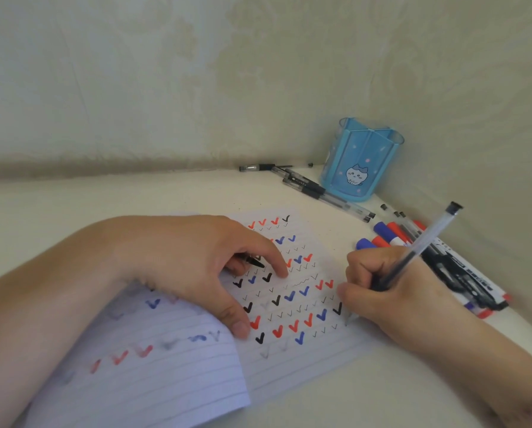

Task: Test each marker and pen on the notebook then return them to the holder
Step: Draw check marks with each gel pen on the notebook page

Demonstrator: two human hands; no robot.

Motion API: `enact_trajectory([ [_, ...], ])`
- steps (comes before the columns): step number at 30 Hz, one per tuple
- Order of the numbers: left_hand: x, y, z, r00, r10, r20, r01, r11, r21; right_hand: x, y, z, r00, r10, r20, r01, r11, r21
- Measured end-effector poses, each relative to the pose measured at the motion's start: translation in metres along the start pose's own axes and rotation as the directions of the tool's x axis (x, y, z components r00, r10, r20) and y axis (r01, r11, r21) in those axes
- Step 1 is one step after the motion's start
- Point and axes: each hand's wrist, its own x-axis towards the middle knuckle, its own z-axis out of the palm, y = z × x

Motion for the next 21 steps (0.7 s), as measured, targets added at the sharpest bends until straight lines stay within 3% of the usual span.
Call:
enact_trajectory([
  [4,-0.003,-0.006,0.006,0.994,0.099,-0.043,-0.101,0.994,-0.043,0.0,0.002,0.002,0.999,-0.006,-0.037,0.009,0.997,0.075],
  [7,-0.006,-0.008,0.008,0.966,0.241,-0.093,-0.252,0.958,-0.137,0.0,0.0,0.0,0.995,0.022,-0.099,0.015,0.936,0.352],
  [12,-0.002,-0.001,0.012,0.938,0.279,-0.205,-0.311,0.94,-0.142,-0.001,-0.007,-0.007,0.987,-0.161,-0.02,0.144,0.807,0.573],
  [15,0.001,-0.001,0.012,0.934,0.264,-0.242,-0.31,0.933,-0.181,-0.002,-0.007,-0.006,0.972,-0.235,-0.003,0.191,0.781,0.595],
  [21,0.002,0.001,0.015,0.922,0.269,-0.279,-0.331,0.921,-0.204,-0.002,-0.008,-0.001,0.986,-0.167,-0.023,0.147,0.783,0.604],
])
